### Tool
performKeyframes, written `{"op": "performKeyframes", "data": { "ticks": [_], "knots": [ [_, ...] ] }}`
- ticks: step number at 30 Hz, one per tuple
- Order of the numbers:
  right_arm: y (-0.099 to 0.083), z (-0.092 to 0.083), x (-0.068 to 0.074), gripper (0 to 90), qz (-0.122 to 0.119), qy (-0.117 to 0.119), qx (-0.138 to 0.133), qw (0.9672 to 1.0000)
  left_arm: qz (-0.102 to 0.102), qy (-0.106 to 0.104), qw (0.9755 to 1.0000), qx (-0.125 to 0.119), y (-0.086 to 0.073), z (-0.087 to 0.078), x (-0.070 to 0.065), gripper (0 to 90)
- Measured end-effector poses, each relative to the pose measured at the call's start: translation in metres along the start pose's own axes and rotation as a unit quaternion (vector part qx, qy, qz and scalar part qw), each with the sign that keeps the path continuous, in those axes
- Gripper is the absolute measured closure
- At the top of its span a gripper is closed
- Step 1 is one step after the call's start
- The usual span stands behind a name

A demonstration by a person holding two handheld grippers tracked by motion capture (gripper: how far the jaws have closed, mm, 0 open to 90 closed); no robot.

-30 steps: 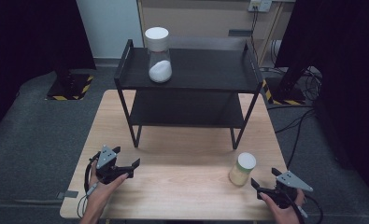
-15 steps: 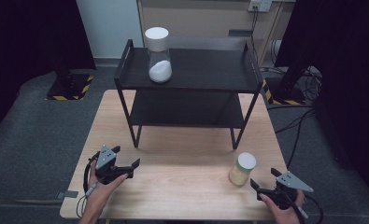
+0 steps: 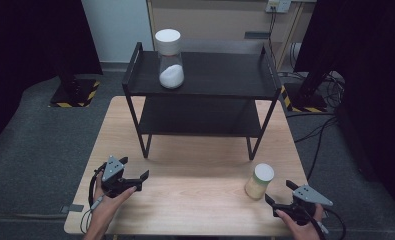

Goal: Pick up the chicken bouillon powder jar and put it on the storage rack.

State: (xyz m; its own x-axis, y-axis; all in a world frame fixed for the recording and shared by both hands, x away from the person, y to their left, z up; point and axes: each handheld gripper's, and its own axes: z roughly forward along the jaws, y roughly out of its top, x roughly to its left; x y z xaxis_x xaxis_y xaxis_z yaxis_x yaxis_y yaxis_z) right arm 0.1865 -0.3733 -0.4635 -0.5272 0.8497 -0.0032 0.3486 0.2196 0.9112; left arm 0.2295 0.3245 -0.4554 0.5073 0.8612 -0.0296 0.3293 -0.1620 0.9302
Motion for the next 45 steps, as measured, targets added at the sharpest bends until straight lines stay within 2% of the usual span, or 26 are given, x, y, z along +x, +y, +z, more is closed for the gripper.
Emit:
{"op": "performKeyframes", "data": {
  "ticks": [15, 32, 37, 39, 45],
  "knots": [
    [0.007, 0.009, 0.002, 3.8, -0.008, 0.040, -0.009, 0.9991, 0.007, 0.002, 0.9999, 0.012, 0.000, 0.003, -0.002, 2.0],
    [0.022, 0.020, 0.005, 5.5, -0.014, 0.046, -0.034, 0.9983, 0.010, 0.002, 0.9998, 0.016, 0.001, 0.003, -0.001, 2.0],
    [0.027, 0.024, 0.005, 8.8, -0.022, 0.050, -0.037, 0.9978, 0.011, 0.001, 0.9998, 0.018, 0.001, 0.003, -0.002, 2.0],
    [0.030, 0.026, 0.004, 13.2, -0.028, 0.051, -0.039, 0.9976, 0.012, 0.002, 0.9997, 0.019, 0.001, 0.003, -0.002, 2.0],
    [0.031, 0.032, -0.001, 19.5, -0.027, 0.059, -0.037, 0.9972, 0.015, 0.001, 0.9997, 0.021, 0.001, 0.004, -0.004, 2.1]
  ]
}}
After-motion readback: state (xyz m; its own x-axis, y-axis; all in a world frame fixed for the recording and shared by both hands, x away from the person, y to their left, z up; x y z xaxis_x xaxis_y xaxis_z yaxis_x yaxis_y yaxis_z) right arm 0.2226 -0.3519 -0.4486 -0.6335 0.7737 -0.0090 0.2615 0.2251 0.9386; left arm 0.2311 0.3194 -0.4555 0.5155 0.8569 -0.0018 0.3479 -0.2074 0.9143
